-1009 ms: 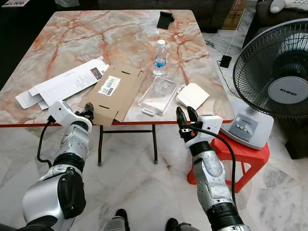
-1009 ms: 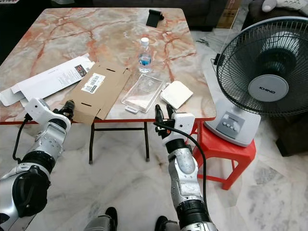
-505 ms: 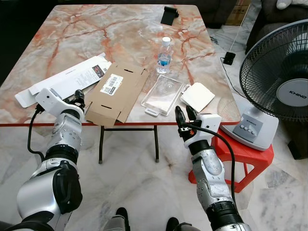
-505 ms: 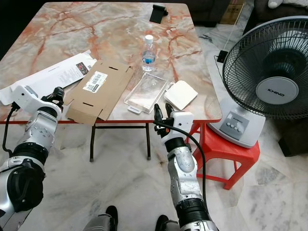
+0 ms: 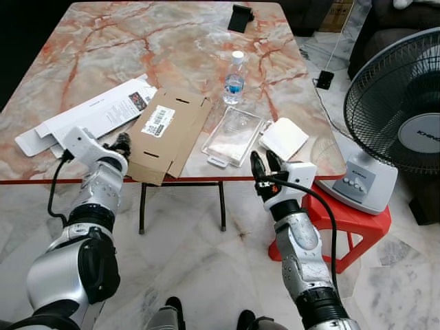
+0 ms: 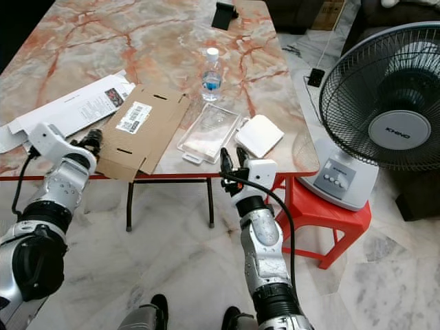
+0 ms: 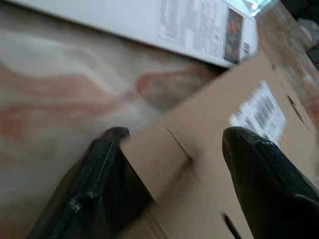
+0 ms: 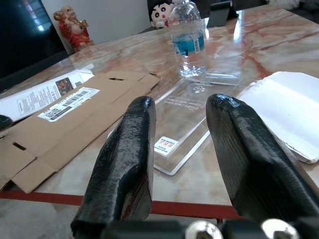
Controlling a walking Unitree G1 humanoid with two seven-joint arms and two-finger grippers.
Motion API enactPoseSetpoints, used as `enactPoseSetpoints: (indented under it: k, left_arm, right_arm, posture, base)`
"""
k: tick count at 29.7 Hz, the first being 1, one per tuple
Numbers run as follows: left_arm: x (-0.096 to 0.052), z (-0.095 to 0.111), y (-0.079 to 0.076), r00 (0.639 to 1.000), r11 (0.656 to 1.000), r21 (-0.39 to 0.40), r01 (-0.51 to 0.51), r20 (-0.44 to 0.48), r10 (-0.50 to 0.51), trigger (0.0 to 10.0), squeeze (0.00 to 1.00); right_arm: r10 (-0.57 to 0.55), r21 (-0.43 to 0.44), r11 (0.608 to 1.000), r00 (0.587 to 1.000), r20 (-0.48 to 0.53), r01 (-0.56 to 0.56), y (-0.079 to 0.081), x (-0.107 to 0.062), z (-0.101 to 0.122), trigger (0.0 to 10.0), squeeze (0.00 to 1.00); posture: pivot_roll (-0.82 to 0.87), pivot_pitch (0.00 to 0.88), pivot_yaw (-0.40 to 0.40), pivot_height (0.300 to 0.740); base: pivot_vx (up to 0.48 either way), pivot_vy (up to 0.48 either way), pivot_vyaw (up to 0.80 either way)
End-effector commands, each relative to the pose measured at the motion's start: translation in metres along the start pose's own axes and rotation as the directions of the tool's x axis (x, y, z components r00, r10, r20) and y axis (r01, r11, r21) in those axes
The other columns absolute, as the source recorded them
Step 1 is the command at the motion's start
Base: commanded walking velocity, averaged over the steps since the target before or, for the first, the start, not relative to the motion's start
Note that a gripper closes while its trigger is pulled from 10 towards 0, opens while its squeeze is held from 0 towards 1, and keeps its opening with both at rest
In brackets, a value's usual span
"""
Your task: Picking trash to rubbish bin
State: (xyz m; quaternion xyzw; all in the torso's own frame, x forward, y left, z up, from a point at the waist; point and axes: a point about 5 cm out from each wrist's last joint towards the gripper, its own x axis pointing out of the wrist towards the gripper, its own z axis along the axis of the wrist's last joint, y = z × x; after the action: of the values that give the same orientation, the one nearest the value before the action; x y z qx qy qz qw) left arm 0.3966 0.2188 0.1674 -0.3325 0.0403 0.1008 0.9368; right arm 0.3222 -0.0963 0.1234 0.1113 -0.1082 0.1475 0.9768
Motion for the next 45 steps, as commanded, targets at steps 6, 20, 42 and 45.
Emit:
enactPoseSetpoints:
  k: [6,20,42,45]
  left_arm:
    - [0.001,0.011,-0.012,1.0,1.0,-0.002,0.028,0.008,-0.028,10.0,0.0]
    - [0.001,0.002,-0.007,0.999,1.0,0.019,-0.025,-0.024,0.025,10.0,0.0]
    - [0.004,0.001,-0.018,1.0,1.0,-0.015,-0.005,-0.007,0.005,0.0,0.0]
    - [0.005,0.001,-0.018,1.0,1.0,-0.018,-0.004,-0.007,0.004,0.0,0.0]
  right_arm:
    - [-0.001,0.004,1.0,1.0,0.007,0.001,0.0,-0.002,0.002,10.0,0.0]
    - [-0.003,0.009,1.0,1.0,0.002,0.003,0.001,-0.005,0.001,10.0,0.0]
    - [-0.015,0.011,1.0,1.0,-0.006,0.015,-0.001,-0.005,-0.001,10.0,0.0]
    - [-0.016,0.011,1.0,1.0,-0.004,0.016,-0.001,-0.004,0.0,10.0,0.0]
  posture:
    - [0.01,0.186,-0.019,0.74]
    - [0.01,0.2,-0.018,0.74]
    - [0.0,0.186,-0.012,0.74]
    - [0.0,0.184,-0.011,0.74]
  base:
    - [0.0,0.0,0.0]
    - [0.0,0.0,0.0]
    - [0.0,0.0,0.0]
    - [0.0,0.0,0.0]
